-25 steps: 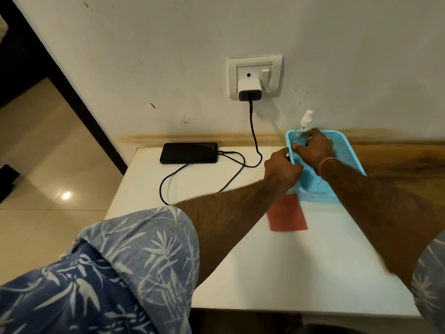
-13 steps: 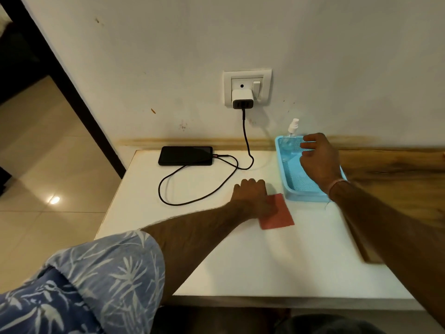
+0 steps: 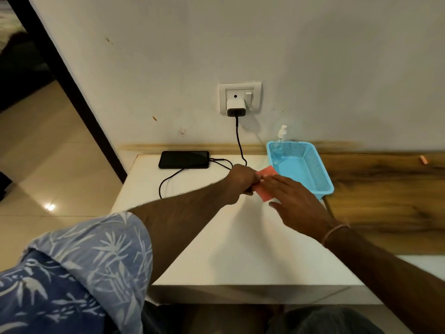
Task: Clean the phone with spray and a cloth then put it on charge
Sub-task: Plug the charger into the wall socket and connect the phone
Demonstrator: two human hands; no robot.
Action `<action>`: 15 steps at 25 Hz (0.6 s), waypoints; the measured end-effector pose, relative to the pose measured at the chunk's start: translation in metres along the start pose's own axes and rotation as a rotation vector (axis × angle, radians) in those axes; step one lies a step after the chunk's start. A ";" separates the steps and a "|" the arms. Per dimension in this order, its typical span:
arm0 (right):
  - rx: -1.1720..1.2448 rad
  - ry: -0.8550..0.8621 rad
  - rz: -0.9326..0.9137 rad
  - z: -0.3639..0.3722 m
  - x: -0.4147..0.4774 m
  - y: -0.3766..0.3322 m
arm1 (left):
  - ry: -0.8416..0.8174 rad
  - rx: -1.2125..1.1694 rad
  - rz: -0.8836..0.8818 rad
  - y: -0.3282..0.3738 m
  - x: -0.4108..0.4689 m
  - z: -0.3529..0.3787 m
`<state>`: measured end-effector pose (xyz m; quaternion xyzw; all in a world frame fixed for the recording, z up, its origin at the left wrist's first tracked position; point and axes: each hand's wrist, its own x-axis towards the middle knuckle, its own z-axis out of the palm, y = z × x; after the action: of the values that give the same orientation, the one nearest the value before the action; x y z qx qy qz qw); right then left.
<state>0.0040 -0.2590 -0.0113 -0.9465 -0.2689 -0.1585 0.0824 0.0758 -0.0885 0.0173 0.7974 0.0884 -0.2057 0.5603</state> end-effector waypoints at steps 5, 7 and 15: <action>-0.136 0.190 0.056 -0.013 0.004 0.025 | 0.029 -0.117 -0.004 0.021 0.009 0.029; -0.104 0.177 0.158 -0.014 0.007 0.045 | 0.126 -0.034 0.036 0.020 0.018 0.041; -0.056 -0.093 0.480 0.023 0.056 0.105 | 0.095 0.123 0.163 0.000 0.032 0.053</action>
<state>0.1109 -0.3148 -0.0214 -0.9914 -0.0353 -0.0979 0.0791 0.0928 -0.1403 -0.0119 0.8438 0.0368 -0.1262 0.5202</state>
